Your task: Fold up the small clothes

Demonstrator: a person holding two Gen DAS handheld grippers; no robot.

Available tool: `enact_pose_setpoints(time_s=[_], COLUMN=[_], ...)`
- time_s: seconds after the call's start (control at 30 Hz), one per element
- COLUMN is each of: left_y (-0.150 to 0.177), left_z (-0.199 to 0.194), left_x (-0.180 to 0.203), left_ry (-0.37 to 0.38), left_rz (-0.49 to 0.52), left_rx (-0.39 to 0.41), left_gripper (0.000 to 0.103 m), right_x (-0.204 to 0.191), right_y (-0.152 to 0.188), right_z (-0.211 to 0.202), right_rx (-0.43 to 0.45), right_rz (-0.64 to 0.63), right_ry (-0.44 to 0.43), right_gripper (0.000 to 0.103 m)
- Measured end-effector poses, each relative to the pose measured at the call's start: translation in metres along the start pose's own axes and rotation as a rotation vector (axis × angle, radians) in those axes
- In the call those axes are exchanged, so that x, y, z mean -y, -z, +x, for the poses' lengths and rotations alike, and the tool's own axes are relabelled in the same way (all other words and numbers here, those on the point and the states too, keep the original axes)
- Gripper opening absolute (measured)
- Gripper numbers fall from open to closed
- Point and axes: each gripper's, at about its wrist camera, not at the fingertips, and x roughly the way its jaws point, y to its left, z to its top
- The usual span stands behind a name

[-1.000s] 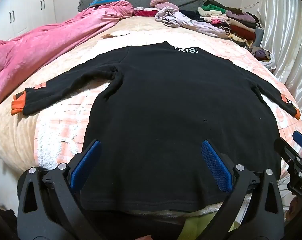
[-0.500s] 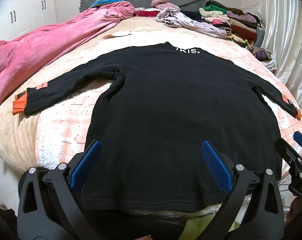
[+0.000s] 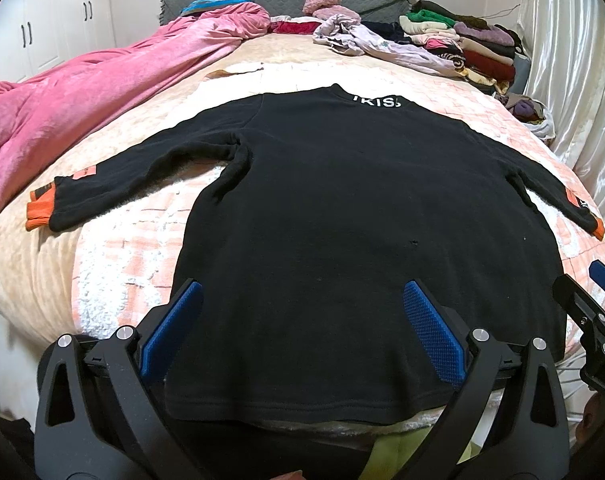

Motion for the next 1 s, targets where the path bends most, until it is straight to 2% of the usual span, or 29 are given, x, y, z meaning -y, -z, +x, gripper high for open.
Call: enact_pose_setpoints(time_s=[1.0], left_y=[-0.0068], left_z=[0.0052], left_x=[0.0036], left_ry=[0.005], left_rz=[0.016], left_rx=[-0.011], left_gripper=[0.094], right_x=[0.0055], right_y=[-0.0023], right_z=[0.0038], right_rx=[0.005], right_rz=[0.002], right_ry=[0.015], right_gripper=[0.099])
